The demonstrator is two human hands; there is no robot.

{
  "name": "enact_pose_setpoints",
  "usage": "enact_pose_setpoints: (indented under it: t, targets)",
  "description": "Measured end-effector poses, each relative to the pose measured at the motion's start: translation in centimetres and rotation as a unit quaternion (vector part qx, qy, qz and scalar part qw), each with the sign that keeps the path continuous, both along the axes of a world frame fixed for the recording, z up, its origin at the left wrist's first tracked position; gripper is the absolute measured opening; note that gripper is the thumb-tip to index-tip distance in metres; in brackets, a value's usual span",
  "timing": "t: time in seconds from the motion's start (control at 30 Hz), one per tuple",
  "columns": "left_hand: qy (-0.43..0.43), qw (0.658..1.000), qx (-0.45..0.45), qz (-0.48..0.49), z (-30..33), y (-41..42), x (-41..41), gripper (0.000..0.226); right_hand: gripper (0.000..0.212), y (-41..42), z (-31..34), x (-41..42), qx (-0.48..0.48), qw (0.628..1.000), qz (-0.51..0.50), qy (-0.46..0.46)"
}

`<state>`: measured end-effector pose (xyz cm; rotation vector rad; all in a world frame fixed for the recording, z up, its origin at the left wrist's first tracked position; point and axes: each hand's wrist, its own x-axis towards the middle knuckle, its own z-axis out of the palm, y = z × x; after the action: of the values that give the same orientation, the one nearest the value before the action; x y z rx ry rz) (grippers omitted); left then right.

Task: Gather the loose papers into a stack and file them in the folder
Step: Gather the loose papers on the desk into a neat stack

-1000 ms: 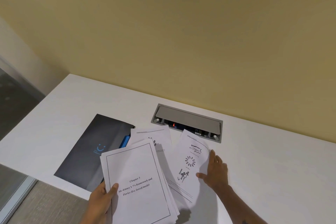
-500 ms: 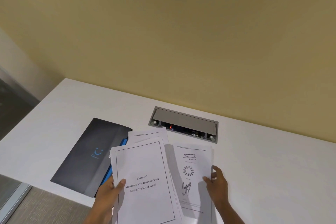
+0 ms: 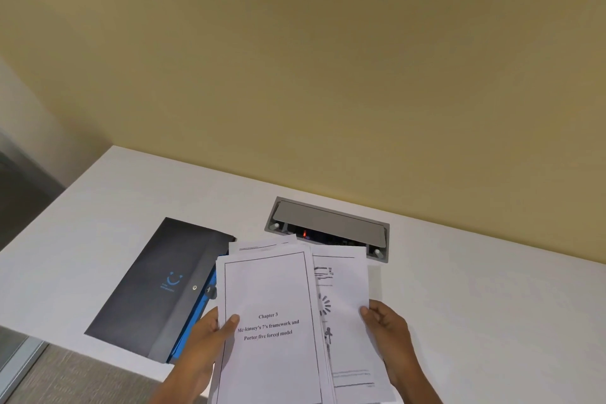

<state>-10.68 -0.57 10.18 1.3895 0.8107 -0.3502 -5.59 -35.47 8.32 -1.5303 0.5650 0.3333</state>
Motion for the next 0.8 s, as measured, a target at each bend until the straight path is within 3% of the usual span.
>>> enact_pose_setpoints:
  t: [0.8]
  targets:
    - [0.113, 0.993, -0.035, 0.004, -1.7, 1.6, -1.1, 0.027, 0.024, 9.9, 1.8, 1.1, 0.164, 0.967, 0.173, 0.092]
